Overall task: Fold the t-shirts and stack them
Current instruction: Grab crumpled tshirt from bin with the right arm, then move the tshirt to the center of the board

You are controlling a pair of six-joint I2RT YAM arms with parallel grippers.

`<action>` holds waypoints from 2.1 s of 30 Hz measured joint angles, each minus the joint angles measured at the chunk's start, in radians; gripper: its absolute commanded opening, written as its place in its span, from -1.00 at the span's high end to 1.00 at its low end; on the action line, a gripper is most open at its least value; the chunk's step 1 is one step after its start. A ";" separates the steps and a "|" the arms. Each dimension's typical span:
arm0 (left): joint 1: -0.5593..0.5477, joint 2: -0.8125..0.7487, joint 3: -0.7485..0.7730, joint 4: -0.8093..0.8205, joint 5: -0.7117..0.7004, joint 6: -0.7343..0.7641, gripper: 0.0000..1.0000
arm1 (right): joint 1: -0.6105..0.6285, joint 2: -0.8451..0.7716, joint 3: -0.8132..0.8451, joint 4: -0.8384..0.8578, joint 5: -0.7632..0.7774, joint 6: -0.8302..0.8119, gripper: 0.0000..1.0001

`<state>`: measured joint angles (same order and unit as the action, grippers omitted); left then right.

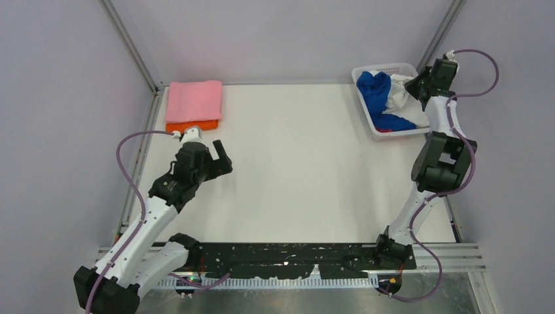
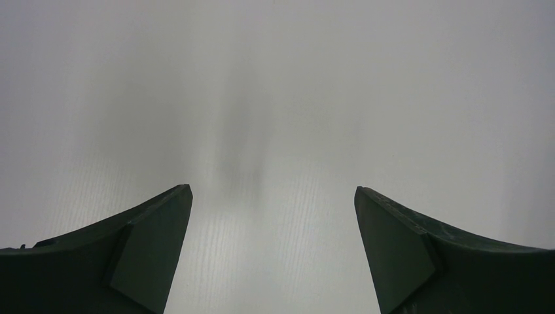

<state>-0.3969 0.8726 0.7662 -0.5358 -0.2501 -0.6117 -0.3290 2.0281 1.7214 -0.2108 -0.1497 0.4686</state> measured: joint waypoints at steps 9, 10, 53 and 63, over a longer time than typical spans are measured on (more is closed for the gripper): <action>0.000 -0.049 0.000 0.000 0.000 0.000 -0.99 | -0.082 -0.334 -0.002 0.004 0.163 -0.016 0.90; 0.000 -0.052 0.000 0.000 0.000 0.000 -0.99 | -0.102 -0.372 0.000 0.007 0.180 -0.023 0.89; 0.000 -0.272 -0.070 -0.043 -0.049 -0.002 -0.98 | 0.504 -0.480 0.384 0.174 -0.728 0.238 0.90; 0.000 -0.284 -0.096 -0.083 -0.068 -0.013 -0.98 | 0.523 -0.374 -0.257 -0.066 -0.497 -0.031 -0.60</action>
<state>-0.3969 0.5884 0.6701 -0.6189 -0.3183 -0.6250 0.1936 1.6543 1.4647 -0.2768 -0.6464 0.4381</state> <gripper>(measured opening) 0.990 0.583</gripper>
